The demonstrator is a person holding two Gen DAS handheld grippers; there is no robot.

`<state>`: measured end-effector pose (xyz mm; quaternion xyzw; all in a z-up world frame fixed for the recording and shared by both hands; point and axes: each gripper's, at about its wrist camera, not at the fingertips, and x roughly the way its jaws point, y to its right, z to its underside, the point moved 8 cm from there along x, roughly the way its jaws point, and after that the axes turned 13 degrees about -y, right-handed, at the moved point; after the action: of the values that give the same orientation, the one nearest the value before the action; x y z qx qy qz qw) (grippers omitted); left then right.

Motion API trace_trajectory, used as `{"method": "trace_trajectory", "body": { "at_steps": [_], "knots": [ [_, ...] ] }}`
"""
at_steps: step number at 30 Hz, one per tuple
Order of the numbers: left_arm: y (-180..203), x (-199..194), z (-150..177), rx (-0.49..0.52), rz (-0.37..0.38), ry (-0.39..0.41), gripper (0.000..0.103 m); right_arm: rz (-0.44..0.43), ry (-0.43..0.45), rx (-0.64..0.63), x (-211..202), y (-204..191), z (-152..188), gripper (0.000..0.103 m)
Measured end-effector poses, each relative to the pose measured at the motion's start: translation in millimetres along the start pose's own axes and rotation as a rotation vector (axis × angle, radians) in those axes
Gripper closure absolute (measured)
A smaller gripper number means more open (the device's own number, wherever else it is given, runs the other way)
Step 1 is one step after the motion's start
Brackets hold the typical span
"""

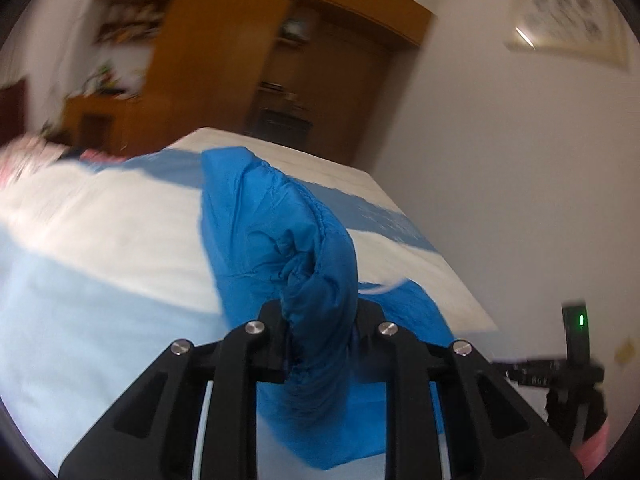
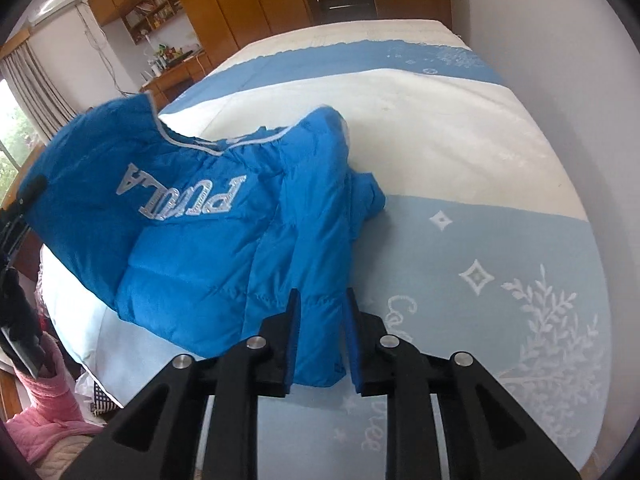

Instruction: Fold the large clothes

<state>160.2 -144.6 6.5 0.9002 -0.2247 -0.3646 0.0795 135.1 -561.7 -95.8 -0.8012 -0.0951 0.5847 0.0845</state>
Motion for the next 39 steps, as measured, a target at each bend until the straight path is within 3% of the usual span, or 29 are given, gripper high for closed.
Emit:
{"method": "trace_trajectory", "body": {
  "at_steps": [8, 17, 22, 29, 32, 34, 35, 36, 37, 39],
  "knots": [
    [92.6, 64.8, 29.3, 0.204, 0.077, -0.187, 0.084, 0.013, 0.019, -0.024, -25.7, -16.5, -8.6, 0.081],
    [106.8, 144.7, 75.3, 0.248, 0.119, -0.393, 0.084, -0.023, -0.031, -0.031, -10.9, -16.0, -5.6, 0.081],
    [103.4, 163.8, 80.8, 0.241, 0.117, -0.417, 0.084, -0.038, -0.048, -0.028, -2.0, -15.8, -4.1, 0.081],
    [106.8, 158.6, 81.6, 0.23, 0.121, -0.411, 0.083, -0.049, -0.037, -0.023, -0.7, -16.1, -6.9, 0.08],
    [103.8, 145.0, 81.5, 0.209, 0.145, -0.402, 0.08, -0.083, -0.028, -0.016, -2.0, -15.3, -12.4, 0.072],
    [102.4, 129.6, 80.4, 0.196, 0.169, -0.389, 0.078, -0.136, -0.027, -0.008, -4.1, -16.3, -17.1, 0.058],
    [103.2, 118.8, 79.5, 0.194, 0.19, -0.378, 0.068, -0.171, -0.023, -0.005, -6.0, -18.1, -20.7, 0.054],
    [104.8, 105.3, 78.3, 0.188, 0.24, -0.37, 0.055, -0.202, -0.019, -0.004, -8.3, -20.2, -25.2, 0.046],
    [106.1, 89.3, 76.6, 0.17, 0.324, -0.368, 0.051, -0.225, -0.014, -0.003, -10.0, -22.0, -29.1, 0.041],
    [100.8, 70.2, 72.0, 0.143, 0.386, -0.355, 0.05, -0.276, -0.005, -0.02, -12.7, -28.8, -40.5, 0.032]
  ]
}}
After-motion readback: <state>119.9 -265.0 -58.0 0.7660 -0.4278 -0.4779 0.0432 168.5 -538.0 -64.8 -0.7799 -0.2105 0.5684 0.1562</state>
